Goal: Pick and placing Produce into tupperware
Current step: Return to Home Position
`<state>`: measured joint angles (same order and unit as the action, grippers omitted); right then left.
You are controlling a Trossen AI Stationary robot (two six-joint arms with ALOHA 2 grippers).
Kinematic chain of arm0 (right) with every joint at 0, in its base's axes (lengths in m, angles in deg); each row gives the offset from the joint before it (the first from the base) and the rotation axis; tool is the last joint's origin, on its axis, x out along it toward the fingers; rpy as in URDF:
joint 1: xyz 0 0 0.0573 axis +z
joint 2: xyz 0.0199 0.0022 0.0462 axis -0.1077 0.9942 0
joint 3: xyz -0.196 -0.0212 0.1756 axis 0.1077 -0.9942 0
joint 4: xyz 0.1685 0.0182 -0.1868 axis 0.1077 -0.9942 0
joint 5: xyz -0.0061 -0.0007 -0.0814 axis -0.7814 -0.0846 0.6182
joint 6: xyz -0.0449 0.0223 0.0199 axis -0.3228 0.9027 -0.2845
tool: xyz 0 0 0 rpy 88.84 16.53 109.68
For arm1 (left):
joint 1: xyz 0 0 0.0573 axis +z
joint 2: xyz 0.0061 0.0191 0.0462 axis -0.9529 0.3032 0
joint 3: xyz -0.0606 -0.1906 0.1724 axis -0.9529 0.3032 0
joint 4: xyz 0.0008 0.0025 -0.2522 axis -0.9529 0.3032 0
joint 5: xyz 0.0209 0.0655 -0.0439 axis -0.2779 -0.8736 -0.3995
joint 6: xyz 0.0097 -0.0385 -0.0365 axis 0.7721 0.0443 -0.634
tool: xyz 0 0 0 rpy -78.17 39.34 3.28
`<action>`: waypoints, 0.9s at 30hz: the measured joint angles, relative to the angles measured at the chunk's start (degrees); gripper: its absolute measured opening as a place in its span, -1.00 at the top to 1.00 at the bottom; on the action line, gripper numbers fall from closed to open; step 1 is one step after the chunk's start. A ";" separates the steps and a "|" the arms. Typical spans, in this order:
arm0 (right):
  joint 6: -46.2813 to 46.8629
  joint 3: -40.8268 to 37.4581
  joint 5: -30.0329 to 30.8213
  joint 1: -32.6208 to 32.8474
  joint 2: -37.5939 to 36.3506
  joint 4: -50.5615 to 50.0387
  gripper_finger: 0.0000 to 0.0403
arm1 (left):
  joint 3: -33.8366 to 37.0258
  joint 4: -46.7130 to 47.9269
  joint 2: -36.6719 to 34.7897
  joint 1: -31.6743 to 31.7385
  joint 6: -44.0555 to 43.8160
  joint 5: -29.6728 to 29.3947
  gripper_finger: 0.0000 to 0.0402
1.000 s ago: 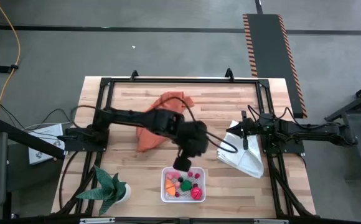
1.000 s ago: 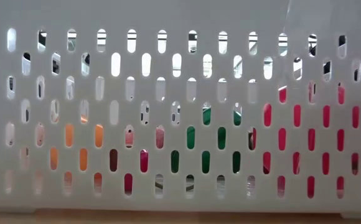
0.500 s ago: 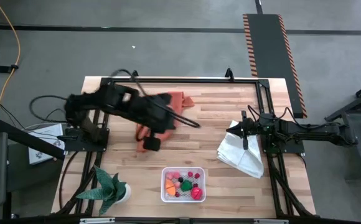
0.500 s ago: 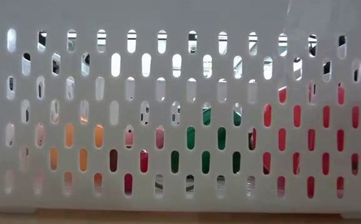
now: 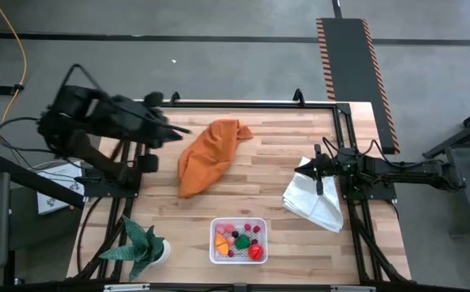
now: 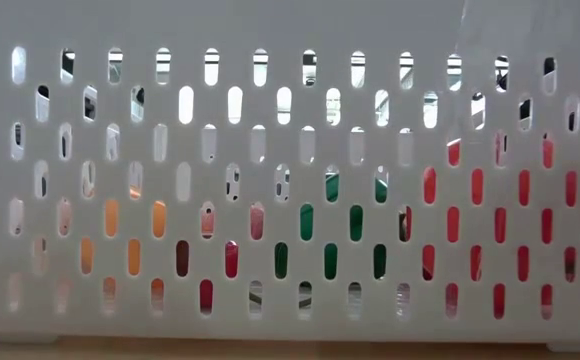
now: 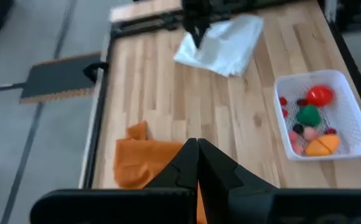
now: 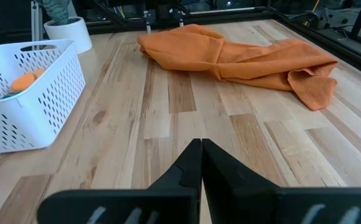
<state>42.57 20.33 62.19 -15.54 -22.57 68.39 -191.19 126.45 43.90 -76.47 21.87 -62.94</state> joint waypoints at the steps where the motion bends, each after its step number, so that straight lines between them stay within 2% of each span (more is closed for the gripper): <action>1: 0.00 0.00 0.00 0.01 0.02 0.00 1.00 | 2.23 -1.10 -2.10 -0.01 -0.44 -0.71 1.00; 4: 0.00 0.00 -0.02 0.02 0.00 0.00 1.00 | 11.61 -3.69 -9.50 0.00 -2.74 -2.20 1.00; 7: 0.00 0.00 0.00 0.02 0.01 -0.02 1.00 | 24.47 -11.74 -18.72 0.00 -4.79 -2.07 1.00; 11: 0.00 0.00 0.00 0.02 0.02 -0.02 1.00 | 45.66 -29.49 -33.17 -0.03 -6.86 -1.00 1.00; 15: 0.00 0.00 0.00 0.00 0.00 -0.02 1.00 | 68.32 -51.74 -46.97 -0.02 -8.37 0.83 1.00; 19: 0.00 0.00 0.00 0.02 0.00 -0.03 1.00 | 87.61 -68.44 -57.44 -0.04 -9.04 1.27 1.00; 23: 0.00 0.00 0.00 0.01 0.00 -0.02 1.00 | 100.78 -81.93 -63.93 -0.01 -9.49 2.21 1.00; 27: 0.00 0.00 0.00 0.01 0.00 -0.02 1.00 | 109.79 -92.57 -67.77 -0.02 -9.03 4.31 1.00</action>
<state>42.57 20.33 62.19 -15.53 -22.58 68.37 -81.39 33.88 -23.87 -76.49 12.84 -58.63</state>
